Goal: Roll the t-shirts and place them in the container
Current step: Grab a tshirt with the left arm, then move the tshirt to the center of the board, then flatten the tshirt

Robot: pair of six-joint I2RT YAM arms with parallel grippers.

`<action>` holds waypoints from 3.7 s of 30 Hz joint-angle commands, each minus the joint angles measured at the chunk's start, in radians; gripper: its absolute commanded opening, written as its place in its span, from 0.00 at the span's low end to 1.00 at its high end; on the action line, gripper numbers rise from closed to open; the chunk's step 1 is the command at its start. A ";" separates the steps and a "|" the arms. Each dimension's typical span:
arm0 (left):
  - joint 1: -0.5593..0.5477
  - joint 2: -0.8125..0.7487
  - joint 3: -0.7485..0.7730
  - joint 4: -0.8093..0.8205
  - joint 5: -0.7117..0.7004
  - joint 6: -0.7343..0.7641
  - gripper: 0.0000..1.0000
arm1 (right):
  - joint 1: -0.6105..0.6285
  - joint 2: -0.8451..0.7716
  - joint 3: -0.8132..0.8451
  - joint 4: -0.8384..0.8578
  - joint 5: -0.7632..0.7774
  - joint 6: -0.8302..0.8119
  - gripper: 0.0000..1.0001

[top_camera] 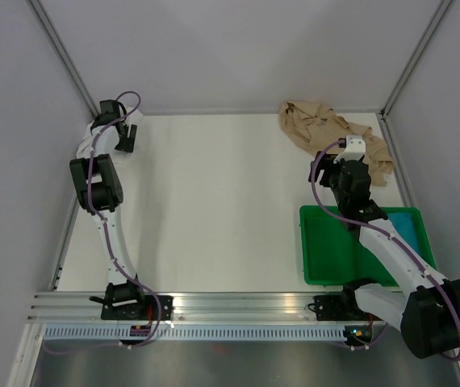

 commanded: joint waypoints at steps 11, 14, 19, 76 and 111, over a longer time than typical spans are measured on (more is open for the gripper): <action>0.025 -0.020 -0.012 -0.139 0.282 -0.043 0.02 | 0.017 -0.063 0.011 -0.003 0.009 -0.002 0.83; 0.021 -0.116 -0.148 -0.124 0.403 -0.053 0.02 | 0.023 -0.080 0.015 -0.008 0.006 0.001 0.83; -0.027 -0.461 -0.463 -0.121 0.627 -0.012 0.02 | 0.063 -0.083 0.043 -0.017 -0.040 0.013 0.80; -0.142 -1.187 -0.703 -0.144 0.881 -0.202 0.84 | 0.738 0.724 0.806 0.230 -0.188 0.169 0.00; -0.087 -1.125 -0.816 -0.217 0.628 -0.092 1.00 | 0.416 0.533 0.632 -0.392 0.073 0.061 0.83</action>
